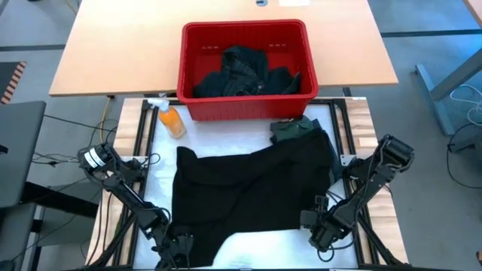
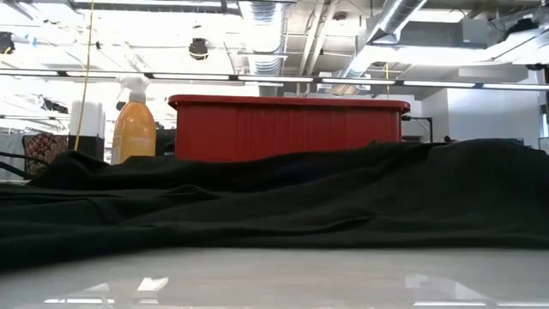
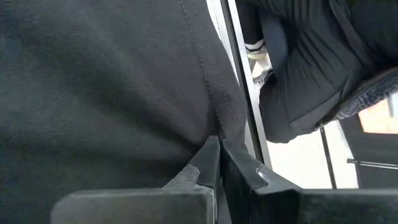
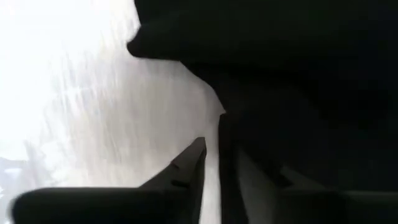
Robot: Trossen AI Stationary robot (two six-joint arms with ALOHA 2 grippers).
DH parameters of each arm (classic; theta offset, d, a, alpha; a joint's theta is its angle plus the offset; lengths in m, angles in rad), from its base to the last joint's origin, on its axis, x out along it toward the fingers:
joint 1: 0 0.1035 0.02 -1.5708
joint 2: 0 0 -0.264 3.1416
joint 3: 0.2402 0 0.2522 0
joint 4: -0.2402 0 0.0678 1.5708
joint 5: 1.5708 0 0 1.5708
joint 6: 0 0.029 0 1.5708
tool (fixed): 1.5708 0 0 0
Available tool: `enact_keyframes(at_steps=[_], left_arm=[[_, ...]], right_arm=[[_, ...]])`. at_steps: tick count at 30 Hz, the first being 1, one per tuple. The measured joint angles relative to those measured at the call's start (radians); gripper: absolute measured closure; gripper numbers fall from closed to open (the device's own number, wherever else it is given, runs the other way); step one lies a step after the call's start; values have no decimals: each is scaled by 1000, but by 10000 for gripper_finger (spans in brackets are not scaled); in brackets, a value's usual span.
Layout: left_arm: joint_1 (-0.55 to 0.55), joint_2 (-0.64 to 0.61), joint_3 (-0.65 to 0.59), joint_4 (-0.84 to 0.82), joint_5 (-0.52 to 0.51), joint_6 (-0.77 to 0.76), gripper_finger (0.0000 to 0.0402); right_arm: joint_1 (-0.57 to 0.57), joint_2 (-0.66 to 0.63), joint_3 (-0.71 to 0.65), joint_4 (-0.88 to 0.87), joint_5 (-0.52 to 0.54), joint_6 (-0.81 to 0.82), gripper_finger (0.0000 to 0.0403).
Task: Fold laundry
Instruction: Fold the black shirt
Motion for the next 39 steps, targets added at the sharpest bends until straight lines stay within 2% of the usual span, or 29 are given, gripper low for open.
enact_keyframes(at_steps=[6,11,15,19,26,35,39], left_arm=[[0,-1,1,1,-11,24,401],[-2,-44,1,-53,34,0,401],[-20,-169,-1,-130,-6,-10,401],[-55,-339,40,-280,-152,-2,401],[-167,-562,241,-592,-530,128,401],[-300,-599,514,-863,-915,308,401],[-308,-600,579,-976,-998,306,401]], right_arm=[[0,-80,-8,-20,-59,-5,385],[7,-158,51,-93,-148,-1,386],[24,-214,153,-206,-174,-1,392],[55,-252,268,-297,-170,-1,392],[104,-261,469,-521,-84,37,392],[155,-261,638,-729,-44,85,392],[170,-261,734,-818,27,57,392]])
